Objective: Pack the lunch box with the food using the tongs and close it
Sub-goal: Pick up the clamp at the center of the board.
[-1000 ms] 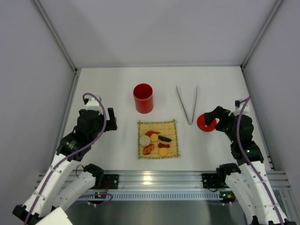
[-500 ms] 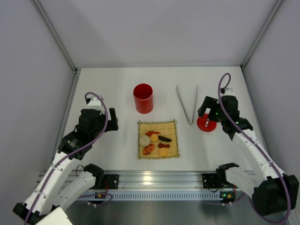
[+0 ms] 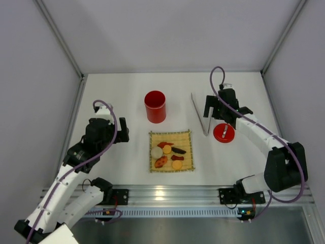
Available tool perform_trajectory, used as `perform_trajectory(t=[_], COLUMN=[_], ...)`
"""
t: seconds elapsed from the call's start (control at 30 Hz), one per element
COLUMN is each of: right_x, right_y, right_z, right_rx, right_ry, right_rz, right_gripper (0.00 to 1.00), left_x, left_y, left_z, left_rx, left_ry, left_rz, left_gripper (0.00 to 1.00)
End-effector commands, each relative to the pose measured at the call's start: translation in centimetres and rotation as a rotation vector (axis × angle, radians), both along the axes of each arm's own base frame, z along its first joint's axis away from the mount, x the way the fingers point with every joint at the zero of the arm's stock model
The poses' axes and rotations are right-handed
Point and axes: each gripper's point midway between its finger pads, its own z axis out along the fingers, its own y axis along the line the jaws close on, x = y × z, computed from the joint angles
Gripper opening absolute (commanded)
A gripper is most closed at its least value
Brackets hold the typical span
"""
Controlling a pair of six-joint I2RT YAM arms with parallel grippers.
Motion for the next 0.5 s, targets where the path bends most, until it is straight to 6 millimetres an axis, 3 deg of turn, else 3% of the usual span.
perform_trajectory(t=[0.0,0.23,0.47], right_x=[2.7,4.7,5.4], right_y=[1.4,3.5,4.1], right_z=[1.9,-0.9,-3.3], right_rx=[-0.022,-0.020,-0.028], right_ry=[-0.083,-0.015,0.042], right_rz=[0.034,0.095,0.107], right_gripper=[0.99,1.00,0.99], left_x=[0.7,0.8,0.8], left_y=[-0.5,-0.5,-0.5], left_z=[0.5,0.3,0.2], left_rx=[-0.009,-0.004,-0.002], left_ry=[-0.032,-0.022,-0.020], left_rz=[-0.017,-0.014,-0.014], left_gripper=[0.99,0.99,0.99])
